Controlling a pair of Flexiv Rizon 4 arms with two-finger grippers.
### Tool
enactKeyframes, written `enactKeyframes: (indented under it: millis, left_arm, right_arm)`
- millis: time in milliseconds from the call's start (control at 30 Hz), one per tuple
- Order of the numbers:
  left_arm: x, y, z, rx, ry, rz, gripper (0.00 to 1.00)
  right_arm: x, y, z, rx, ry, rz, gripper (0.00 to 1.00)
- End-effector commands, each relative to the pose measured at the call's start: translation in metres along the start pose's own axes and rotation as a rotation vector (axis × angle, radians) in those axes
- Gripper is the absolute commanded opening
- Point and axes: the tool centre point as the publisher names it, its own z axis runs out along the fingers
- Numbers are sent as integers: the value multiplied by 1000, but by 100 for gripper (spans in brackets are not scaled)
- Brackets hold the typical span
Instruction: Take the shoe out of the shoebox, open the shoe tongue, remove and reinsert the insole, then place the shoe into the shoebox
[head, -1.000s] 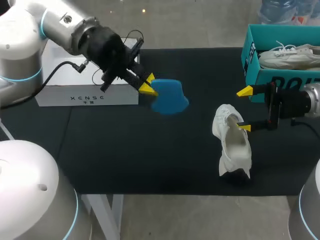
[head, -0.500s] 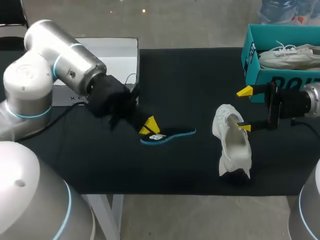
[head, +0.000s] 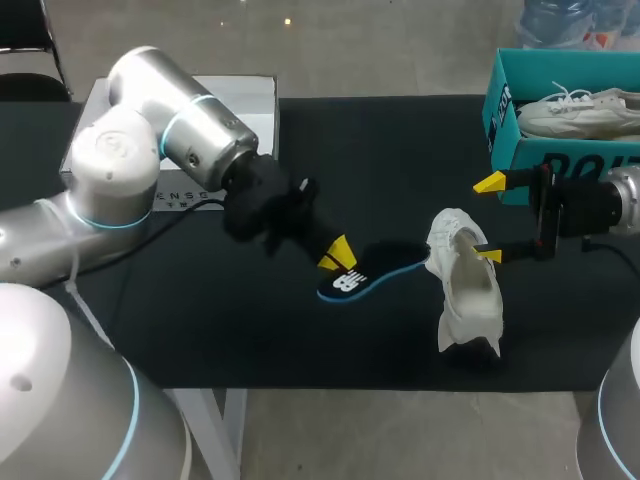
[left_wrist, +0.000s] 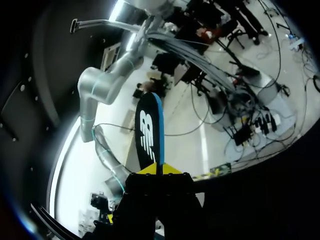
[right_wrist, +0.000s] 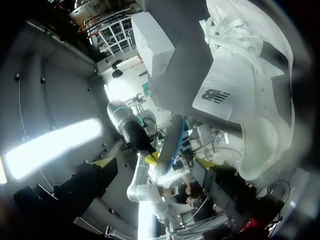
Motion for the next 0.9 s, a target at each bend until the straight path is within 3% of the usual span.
enactKeyframes:
  millis: [33,433,700,900]
  left_arm:
    - [-9,18,11,-20,32,24,0]
    - [-41,77,40,-136,44,18,0]
    - [-49,80,67,-134,77,6,0]
    - [-55,81,73,-136,82,8,0]
  right_arm:
    - [0,-1,1,-3,-2,0,100]
    - [0,-1,1,-3,-2,0,100]
    - [0,-1,1,-3,-2,0,100]
    - [0,-1,1,-3,-2,0,100]
